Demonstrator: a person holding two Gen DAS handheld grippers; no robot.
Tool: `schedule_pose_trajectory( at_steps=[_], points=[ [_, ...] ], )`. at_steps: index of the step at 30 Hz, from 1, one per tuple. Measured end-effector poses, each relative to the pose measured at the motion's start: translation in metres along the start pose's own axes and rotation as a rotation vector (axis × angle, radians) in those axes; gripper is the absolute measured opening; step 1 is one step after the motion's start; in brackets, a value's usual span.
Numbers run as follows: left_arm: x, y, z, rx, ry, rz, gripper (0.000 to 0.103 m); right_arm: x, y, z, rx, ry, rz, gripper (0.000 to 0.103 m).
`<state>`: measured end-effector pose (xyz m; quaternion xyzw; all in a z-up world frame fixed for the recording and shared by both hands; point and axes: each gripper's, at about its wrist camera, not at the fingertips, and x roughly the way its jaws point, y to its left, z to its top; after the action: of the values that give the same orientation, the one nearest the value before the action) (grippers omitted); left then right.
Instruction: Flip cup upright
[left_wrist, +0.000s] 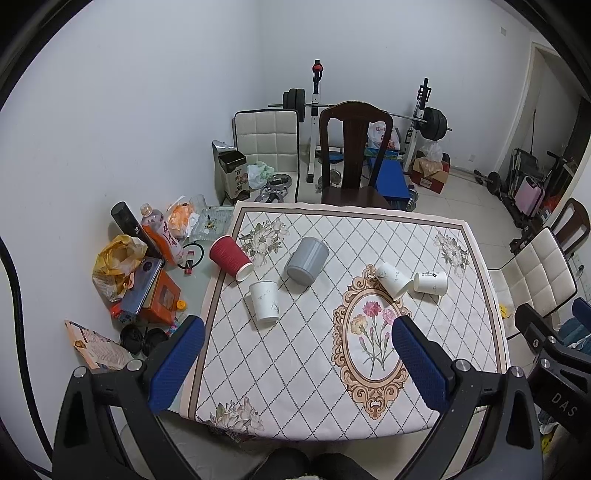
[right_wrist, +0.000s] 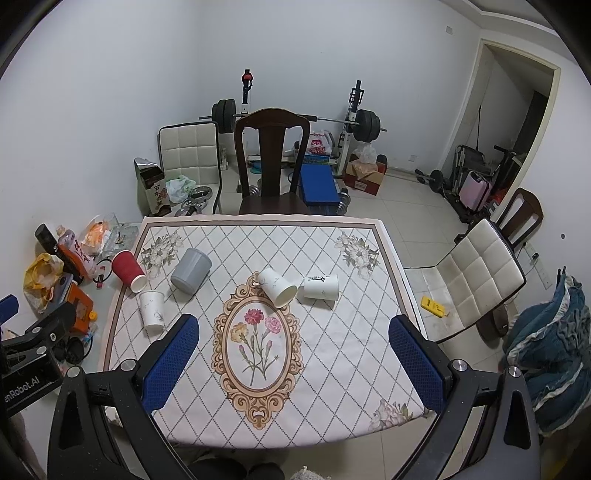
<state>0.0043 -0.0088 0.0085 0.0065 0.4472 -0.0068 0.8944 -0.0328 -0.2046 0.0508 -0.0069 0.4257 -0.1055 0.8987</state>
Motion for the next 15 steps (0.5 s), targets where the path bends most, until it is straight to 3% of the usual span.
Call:
schedule_pose_trajectory(
  at_steps=[15],
  points=[
    [-0.0004, 0.0008, -0.0007, -0.001, 0.002, -0.006, 0.103, -0.0013, 0.0010, -0.0011, 0.004, -0.001, 0.000, 0.103]
  ],
)
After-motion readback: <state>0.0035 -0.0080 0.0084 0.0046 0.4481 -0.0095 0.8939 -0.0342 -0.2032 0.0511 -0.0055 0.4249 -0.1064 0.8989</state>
